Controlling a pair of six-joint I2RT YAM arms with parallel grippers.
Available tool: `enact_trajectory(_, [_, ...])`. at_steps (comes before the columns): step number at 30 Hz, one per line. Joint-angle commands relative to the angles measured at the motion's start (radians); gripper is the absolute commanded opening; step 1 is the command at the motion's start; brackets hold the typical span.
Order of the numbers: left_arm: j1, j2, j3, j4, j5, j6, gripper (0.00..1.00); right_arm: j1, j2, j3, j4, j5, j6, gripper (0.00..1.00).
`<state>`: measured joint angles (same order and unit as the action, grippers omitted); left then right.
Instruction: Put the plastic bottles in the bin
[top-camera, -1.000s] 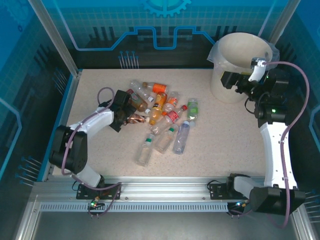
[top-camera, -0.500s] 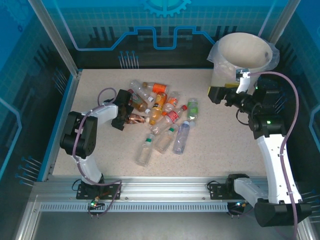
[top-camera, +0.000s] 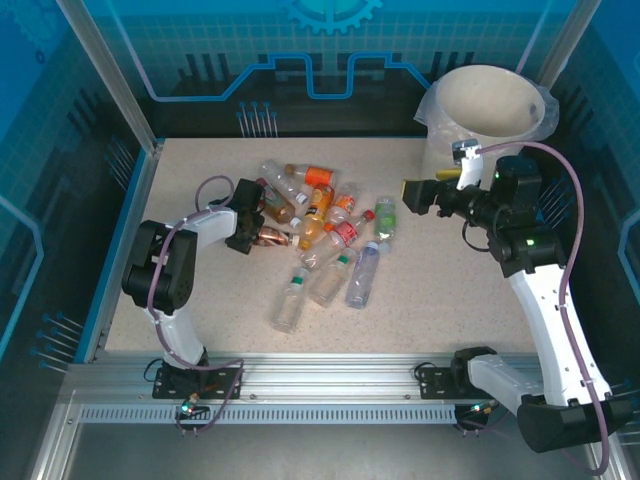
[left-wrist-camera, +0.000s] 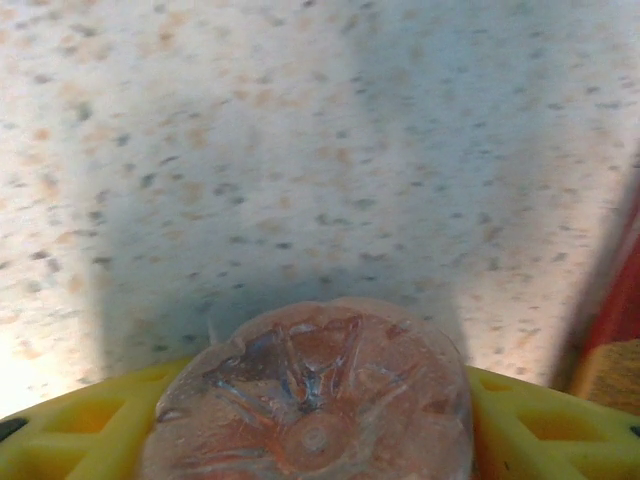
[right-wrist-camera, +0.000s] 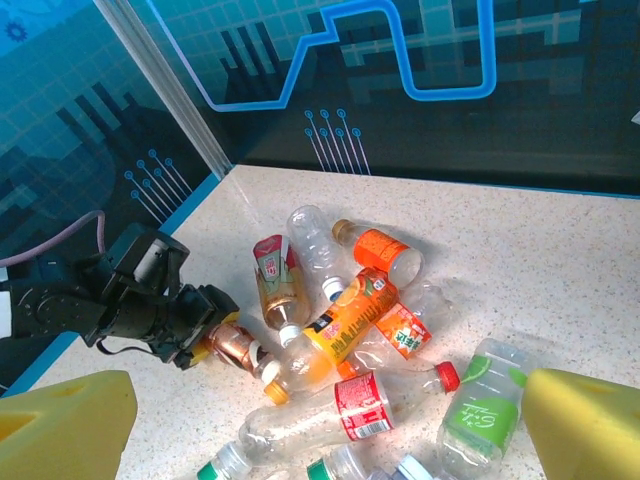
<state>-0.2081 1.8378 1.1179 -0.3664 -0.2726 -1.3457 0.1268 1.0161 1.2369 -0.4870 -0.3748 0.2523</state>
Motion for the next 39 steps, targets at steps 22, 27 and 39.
enact_trajectory(22, [-0.045,-0.509,-0.139,0.293,0.111,0.589,0.37,0.134,0.016,-0.074,0.109,0.104,0.008,1.00])
enact_trajectory(27, [-0.076,-0.541,-0.108,0.382,0.291,0.641,0.38,0.174,0.026,-0.096,0.131,0.123,0.023,1.00])
enact_trajectory(39, [-0.168,-0.480,0.093,0.380,0.623,0.767,0.38,0.237,0.101,-0.115,0.131,-0.123,-0.030,1.00])
